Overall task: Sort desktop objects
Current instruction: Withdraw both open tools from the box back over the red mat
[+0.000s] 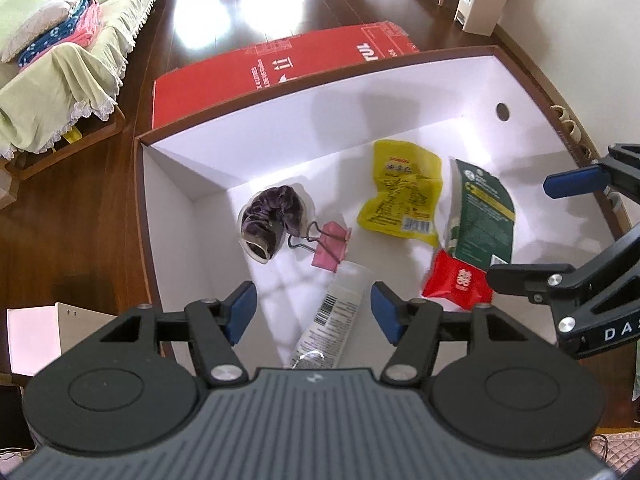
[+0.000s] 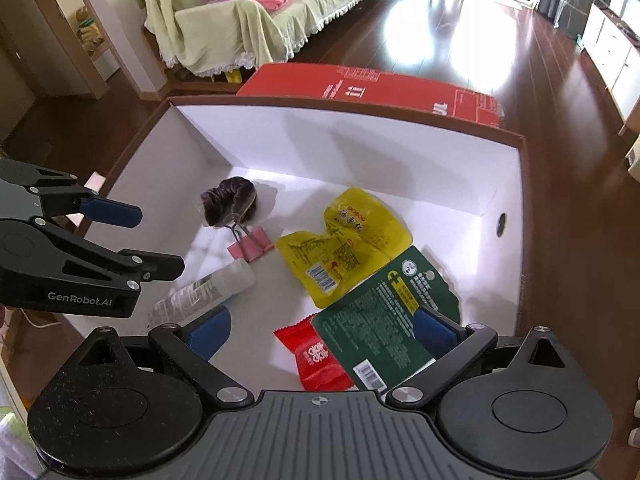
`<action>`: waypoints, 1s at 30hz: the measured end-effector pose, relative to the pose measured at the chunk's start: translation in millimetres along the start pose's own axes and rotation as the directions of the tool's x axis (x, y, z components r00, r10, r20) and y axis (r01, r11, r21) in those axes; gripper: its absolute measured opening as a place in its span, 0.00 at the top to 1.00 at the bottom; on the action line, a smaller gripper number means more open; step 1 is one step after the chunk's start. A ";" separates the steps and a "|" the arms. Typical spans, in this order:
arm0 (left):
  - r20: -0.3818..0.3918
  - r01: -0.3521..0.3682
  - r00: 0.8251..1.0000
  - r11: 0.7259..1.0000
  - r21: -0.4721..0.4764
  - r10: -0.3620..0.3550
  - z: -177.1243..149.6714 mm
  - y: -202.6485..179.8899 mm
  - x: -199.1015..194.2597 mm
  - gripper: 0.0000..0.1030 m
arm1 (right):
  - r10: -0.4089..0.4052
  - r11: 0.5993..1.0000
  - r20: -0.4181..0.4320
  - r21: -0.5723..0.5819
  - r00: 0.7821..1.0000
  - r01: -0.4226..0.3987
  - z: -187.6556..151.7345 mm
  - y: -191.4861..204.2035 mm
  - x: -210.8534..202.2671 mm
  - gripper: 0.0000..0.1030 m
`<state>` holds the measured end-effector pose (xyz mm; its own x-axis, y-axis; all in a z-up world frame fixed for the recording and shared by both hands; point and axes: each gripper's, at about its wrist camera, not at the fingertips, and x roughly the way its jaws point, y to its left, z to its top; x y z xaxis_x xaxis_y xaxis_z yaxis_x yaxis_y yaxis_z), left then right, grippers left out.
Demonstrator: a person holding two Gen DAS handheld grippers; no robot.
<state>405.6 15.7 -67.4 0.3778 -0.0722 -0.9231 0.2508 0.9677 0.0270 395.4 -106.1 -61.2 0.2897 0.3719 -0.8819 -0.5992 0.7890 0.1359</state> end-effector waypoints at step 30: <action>0.118 -0.009 0.993 1.000 0.024 0.006 -72.4 -50.7 -100.4 0.38 | -0.083 0.996 0.191 0.055 0.978 0.074 -81.9 30.7 -106.9 0.03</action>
<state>290.4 -8.6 -3.9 0.4817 -0.0942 -0.8712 0.2688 0.9622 0.0446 285.0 -161.6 0.3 0.4757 0.3916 -0.7876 -0.5339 0.8401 0.0952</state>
